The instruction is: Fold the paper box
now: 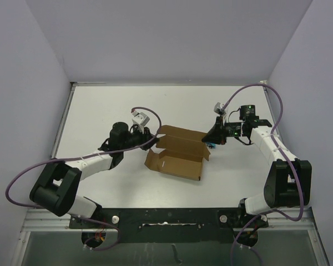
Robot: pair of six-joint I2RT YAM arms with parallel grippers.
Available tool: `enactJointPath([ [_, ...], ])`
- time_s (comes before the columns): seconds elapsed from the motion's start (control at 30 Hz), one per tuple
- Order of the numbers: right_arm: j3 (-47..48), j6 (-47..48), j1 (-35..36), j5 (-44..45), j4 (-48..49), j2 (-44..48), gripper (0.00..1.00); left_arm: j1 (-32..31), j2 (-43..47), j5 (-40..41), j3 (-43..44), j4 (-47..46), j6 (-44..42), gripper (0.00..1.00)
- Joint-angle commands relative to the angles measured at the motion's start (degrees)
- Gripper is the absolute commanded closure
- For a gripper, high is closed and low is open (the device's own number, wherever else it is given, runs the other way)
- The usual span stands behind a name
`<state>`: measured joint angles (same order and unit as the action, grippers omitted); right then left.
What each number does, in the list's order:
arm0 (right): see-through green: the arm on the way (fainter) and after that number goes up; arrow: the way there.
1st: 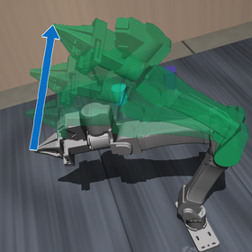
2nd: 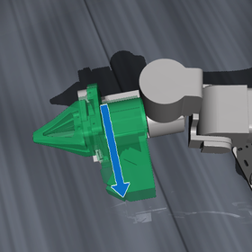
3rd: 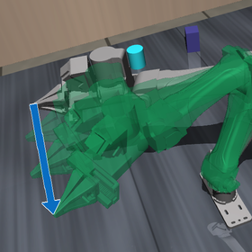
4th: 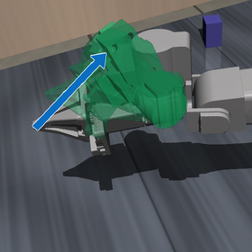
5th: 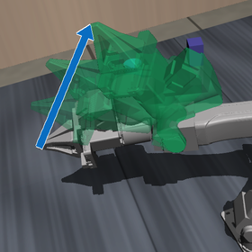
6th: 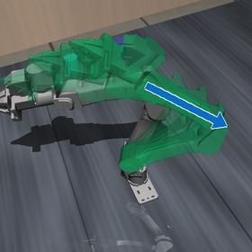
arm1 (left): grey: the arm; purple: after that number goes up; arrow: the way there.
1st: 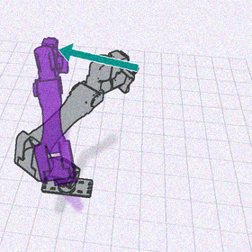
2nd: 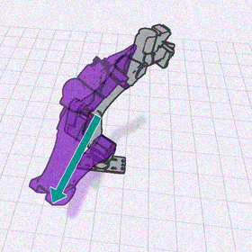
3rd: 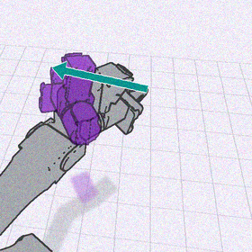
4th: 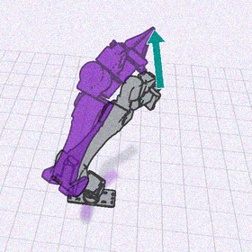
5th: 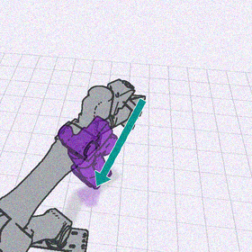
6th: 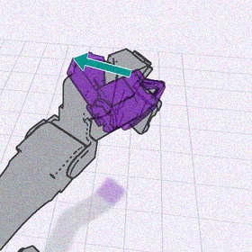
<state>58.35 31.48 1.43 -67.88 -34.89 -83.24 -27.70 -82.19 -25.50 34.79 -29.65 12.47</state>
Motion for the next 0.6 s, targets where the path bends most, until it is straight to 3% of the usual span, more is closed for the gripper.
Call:
enactJointPath([
  [0.0,1.11,1.67,-0.12,-2.88,-0.85,0.78,1.00,-0.07,-1.39,2.84,3.53,-0.96,-2.85,0.80],
  [0.57,1.51,3.17,0.42,-3.93,-2.19,0.51,1.00,-0.43,-6.24,2.45,5.38,-5.24,-5.69,0.88],
])
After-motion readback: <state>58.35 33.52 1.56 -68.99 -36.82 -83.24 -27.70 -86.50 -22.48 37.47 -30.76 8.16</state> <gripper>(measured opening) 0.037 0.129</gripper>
